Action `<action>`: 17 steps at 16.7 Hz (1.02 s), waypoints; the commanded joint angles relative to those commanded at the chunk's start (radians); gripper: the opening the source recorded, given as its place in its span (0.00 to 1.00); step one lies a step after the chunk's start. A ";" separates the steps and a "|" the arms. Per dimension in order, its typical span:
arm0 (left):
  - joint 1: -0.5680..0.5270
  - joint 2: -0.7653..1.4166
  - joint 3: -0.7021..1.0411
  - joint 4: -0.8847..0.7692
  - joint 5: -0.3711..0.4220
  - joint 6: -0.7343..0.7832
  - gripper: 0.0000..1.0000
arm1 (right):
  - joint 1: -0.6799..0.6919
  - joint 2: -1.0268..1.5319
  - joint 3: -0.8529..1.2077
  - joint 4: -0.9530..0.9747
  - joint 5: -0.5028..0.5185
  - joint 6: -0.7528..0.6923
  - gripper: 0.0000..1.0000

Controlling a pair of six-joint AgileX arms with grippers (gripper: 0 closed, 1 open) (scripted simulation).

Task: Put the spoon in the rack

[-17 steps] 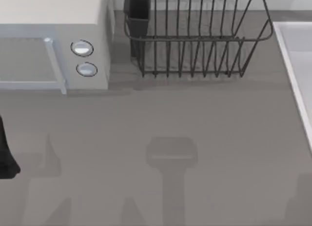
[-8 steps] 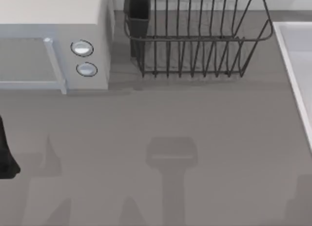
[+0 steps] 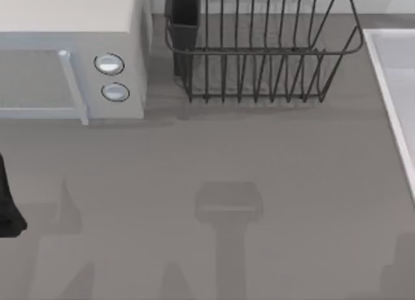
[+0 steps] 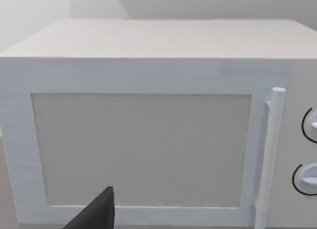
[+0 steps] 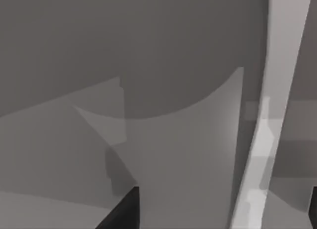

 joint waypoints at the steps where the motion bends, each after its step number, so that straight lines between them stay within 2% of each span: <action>1: 0.000 0.000 0.000 0.000 0.000 0.000 1.00 | 0.000 0.000 0.000 0.000 0.000 0.000 0.00; 8: 0.000 0.000 0.000 0.000 0.000 0.000 1.00 | 0.000 0.000 0.000 0.000 0.000 0.000 0.00; 9: 0.000 0.000 0.000 0.000 0.000 0.000 1.00 | 0.006 -0.071 0.042 -0.111 0.018 0.044 0.00; 13: 0.000 0.000 0.000 0.000 0.000 0.000 1.00 | -0.001 -0.078 0.109 -0.182 0.019 0.033 0.00; 17: 0.000 0.000 0.000 0.000 0.000 0.000 1.00 | -0.007 -0.115 0.307 -0.421 0.018 0.022 0.00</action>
